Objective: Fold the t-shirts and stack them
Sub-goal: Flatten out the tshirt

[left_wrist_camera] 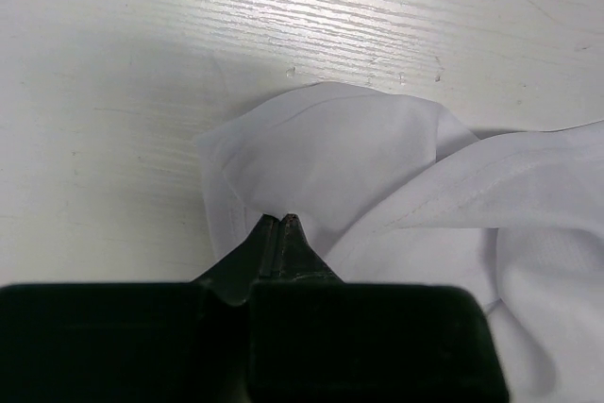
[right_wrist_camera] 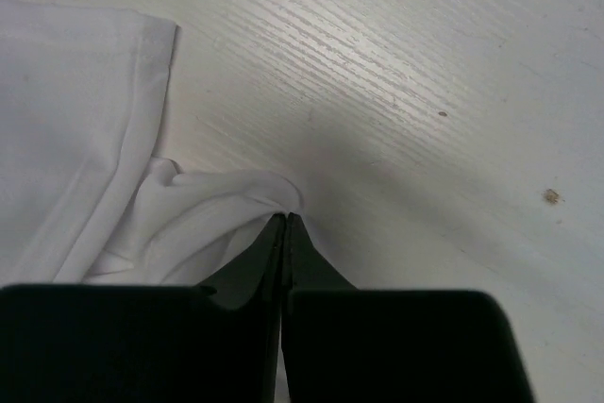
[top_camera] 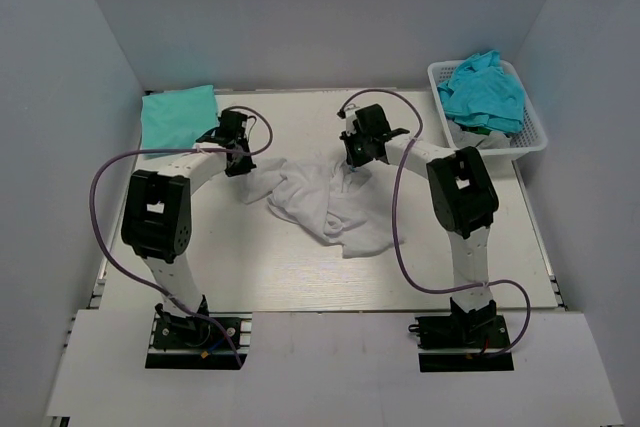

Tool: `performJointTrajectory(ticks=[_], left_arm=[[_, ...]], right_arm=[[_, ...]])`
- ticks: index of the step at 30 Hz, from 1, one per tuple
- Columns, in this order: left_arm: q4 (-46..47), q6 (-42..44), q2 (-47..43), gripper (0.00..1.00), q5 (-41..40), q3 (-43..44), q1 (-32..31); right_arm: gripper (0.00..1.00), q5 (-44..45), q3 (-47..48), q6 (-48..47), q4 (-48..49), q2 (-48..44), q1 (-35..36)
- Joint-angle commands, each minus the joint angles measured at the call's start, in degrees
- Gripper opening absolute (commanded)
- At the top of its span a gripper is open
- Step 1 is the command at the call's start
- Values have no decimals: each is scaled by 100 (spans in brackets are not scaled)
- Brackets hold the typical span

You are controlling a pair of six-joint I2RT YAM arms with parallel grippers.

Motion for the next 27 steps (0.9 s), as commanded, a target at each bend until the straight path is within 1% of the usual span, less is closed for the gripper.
performJointTrajectory(ticks=[1, 2, 4, 5, 6, 7, 8, 9, 11, 12, 14, 15, 16, 18, 19, 20, 22, 23, 24, 25, 27], left_arm=[[142, 73, -455, 0, 82, 124, 23], [142, 125, -525, 0, 82, 124, 23], [142, 125, -604, 0, 82, 177, 23], [142, 178, -700, 0, 82, 229, 23], [142, 178, -771, 0, 82, 230, 23], [81, 178, -832, 0, 30, 282, 23], [80, 248, -1007, 0, 29, 283, 23], [80, 248, -1131, 0, 29, 335, 23], [80, 327, -1394, 0, 29, 335, -30], [80, 328, -1700, 0, 29, 335, -82], [80, 328, -2018, 0, -24, 388, -83], [28, 267, -2202, 0, -24, 388, -83], [28, 266, -2613, 0, -111, 388, -83], [149, 205, -3089, 0, -365, 318, -83], [203, 205, -3335, 0, -462, 231, -83], [264, 205, -3851, 0, -576, 108, -83], [466, 205, -4381, 0, -840, -103, -30], [519, 135, -4627, 0, -928, -165, -30], [572, 134, -5117, 0, -1007, -227, -30], [572, 134, -5331, 0, -1147, -227, -30], [625, 82, -5709, 0, -1393, -297, -30]], right_arm=[[0, -193, 221, 188, 89, -331, -2], [0, -158, 186, 214, 158, -402, -11], [0, 271, -51, 285, 534, -577, -2], [0, 412, -322, 285, 737, -987, -2], [0, 797, -472, 494, 835, -1156, -2], [0, 922, -587, 557, 1245, -1489, 7], [0, 1037, -910, 653, 1353, -1840, -2], [0, 1499, -1009, 724, 1624, -2192, -2], [0, 1766, -1307, 760, 1740, -2710, -11], [0, 2107, -1370, 760, 1845, -3044, 7], [0, 2320, -1528, 759, 1917, -3363, -28], [0, 2730, -1589, 742, 1908, -3773, -20], [0, 2873, -1651, 672, 1899, -3908, -37], [0, 3320, -1739, 654, 1873, -4451, -37], [0, 3392, -1757, 585, 1873, -4611, -81], [0, 3506, -1757, 532, 1855, -4769, -81], [0, 3805, -1748, 426, 1881, -5443, -125], [0, 3911, -1748, 391, 1890, -5569, -116], [0, 4190, -1731, 373, 1899, -5701, -142], [0, 4297, -1722, 355, 1969, -6068, -134], [0, 4578, -1687, -12, 2013, -6290, -160]])
